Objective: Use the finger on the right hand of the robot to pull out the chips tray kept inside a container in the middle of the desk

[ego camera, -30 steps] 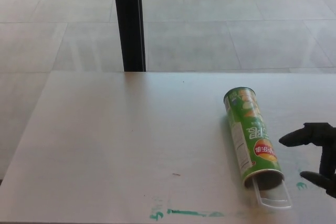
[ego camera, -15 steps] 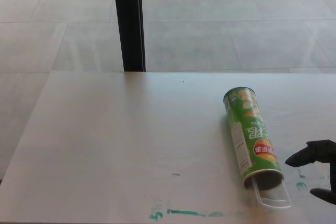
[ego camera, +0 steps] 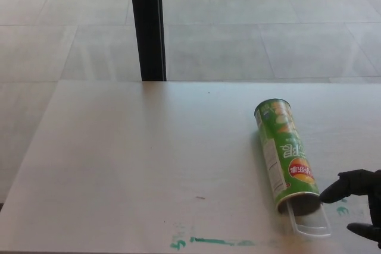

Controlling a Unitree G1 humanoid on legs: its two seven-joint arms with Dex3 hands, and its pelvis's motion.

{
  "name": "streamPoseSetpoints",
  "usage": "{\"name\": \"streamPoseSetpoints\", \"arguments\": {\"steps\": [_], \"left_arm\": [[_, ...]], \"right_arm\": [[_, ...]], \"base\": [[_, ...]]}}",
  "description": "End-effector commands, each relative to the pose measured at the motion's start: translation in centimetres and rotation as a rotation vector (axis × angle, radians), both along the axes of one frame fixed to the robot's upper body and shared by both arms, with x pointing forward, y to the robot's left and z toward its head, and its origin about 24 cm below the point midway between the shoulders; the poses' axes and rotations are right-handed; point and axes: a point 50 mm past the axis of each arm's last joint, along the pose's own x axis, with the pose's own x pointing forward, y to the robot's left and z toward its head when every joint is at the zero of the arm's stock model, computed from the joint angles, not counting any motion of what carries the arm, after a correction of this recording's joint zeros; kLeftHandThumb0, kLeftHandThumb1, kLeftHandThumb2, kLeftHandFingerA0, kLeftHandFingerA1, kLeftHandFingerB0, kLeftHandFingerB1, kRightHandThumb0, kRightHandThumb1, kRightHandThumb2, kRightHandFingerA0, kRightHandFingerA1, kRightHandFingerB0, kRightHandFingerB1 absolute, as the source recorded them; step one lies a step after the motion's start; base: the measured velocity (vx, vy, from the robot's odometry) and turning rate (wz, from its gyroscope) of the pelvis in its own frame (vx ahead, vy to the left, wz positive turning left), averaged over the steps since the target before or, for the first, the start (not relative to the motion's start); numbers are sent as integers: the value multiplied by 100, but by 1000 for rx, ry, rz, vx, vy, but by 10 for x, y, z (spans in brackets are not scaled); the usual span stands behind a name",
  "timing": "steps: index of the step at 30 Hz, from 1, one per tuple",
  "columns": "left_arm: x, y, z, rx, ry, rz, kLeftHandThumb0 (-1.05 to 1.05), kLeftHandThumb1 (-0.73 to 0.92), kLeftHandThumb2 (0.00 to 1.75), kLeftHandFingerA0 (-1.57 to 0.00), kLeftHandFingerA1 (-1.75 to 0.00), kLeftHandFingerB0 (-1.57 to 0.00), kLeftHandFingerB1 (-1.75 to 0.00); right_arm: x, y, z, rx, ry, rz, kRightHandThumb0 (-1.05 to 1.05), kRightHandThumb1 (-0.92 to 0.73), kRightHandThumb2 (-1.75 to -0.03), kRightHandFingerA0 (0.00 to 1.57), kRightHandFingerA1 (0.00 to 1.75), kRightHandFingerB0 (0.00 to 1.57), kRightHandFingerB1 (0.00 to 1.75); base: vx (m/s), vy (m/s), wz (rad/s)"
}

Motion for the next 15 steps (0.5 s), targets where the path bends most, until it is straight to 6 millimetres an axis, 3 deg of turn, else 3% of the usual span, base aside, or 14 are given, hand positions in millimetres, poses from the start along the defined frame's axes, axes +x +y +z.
{"name": "streamPoseSetpoints", "arguments": {"steps": [1,4,7,11,15], "left_arm": [[2,5,6,17,-22,10,-70,72,62,-34,-62,-30,-40],[2,5,6,21,-23,3,-69,72,62,-35,-64,-32,-42],[3,6,6,27,-18,-1,-70,73,62,-34,-64,-30,-40],[3,6,6,32,-15,-3,-70,73,62,-37,-64,-31,-41],[2,7,6,12,-16,9,-70,72,62,-34,-65,-32,-43]], "right_arm": [[-4,-3,-7,-70,19,-17,-10,-58,-58,81,153,67,52],[-8,-3,-13,-106,30,-14,-12,-60,-57,77,158,68,50],[-9,-1,-16,-99,55,-4,-15,-60,-63,82,152,68,55],[-10,5,-19,-100,50,12,-12,-59,-57,81,150,66,50],[-8,14,-21,-71,51,43,-12,-58,-58,80,157,64,52]], "base": [[0,0,0],[0,0,0],[0,0,0],[0,0,0],[0,0,0]]}}
